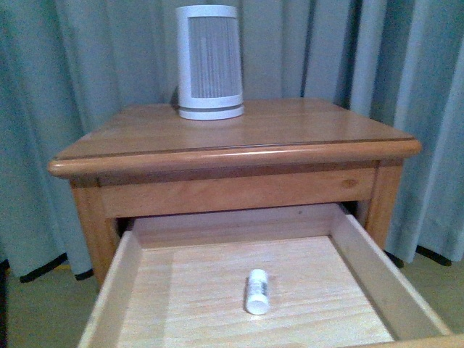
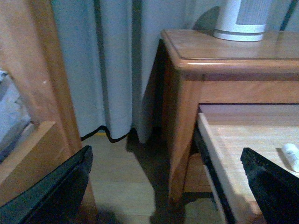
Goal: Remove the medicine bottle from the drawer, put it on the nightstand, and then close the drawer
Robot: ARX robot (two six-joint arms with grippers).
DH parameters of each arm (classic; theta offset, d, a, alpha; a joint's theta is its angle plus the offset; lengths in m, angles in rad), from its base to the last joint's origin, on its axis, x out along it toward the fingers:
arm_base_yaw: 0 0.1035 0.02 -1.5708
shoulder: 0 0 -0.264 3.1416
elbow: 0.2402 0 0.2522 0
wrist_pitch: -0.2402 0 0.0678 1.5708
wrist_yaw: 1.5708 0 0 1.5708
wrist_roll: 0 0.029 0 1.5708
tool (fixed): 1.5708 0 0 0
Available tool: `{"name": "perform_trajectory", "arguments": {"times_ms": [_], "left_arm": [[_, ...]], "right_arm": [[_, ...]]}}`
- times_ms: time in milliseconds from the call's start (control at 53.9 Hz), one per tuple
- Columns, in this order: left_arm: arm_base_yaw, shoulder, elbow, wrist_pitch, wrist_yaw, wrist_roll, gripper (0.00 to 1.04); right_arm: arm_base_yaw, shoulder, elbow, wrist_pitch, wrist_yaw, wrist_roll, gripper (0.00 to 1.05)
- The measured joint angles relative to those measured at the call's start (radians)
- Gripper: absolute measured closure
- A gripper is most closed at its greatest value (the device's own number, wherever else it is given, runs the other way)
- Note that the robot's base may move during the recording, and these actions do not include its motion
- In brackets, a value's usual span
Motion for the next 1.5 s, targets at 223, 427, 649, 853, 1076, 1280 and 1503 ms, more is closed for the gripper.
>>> {"name": "perform_trajectory", "arguments": {"times_ms": [223, 427, 649, 853, 1076, 1280, 1503], "left_arm": [[-0.001, -0.001, -0.002, -0.002, -0.006, -0.001, 0.07], [-0.001, 0.0, -0.002, -0.002, -0.002, 0.0, 0.07], [-0.001, 0.0, -0.002, -0.002, -0.002, 0.0, 0.07], [-0.001, 0.0, -0.002, -0.002, -0.002, 0.0, 0.07], [-0.001, 0.0, -0.002, -0.002, -0.002, 0.0, 0.07], [-0.001, 0.0, -0.002, -0.002, -0.002, 0.0, 0.07], [-0.001, 0.0, -0.002, -0.002, -0.002, 0.0, 0.07]], "right_arm": [[0.063, 0.121, 0.024, 0.008, 0.171, 0.005, 0.07], [0.156, 0.691, 0.297, 0.129, 0.194, 0.129, 0.07], [0.235, 1.229, 0.648, 0.031, 0.167, 0.232, 0.07], [0.269, 1.553, 0.795, 0.027, 0.147, 0.296, 0.07], [0.289, 1.743, 0.877, 0.082, 0.171, 0.331, 0.07], [0.306, 1.868, 0.962, 0.12, 0.183, 0.351, 0.07], [0.329, 1.984, 1.022, 0.124, 0.194, 0.373, 0.07]]}}
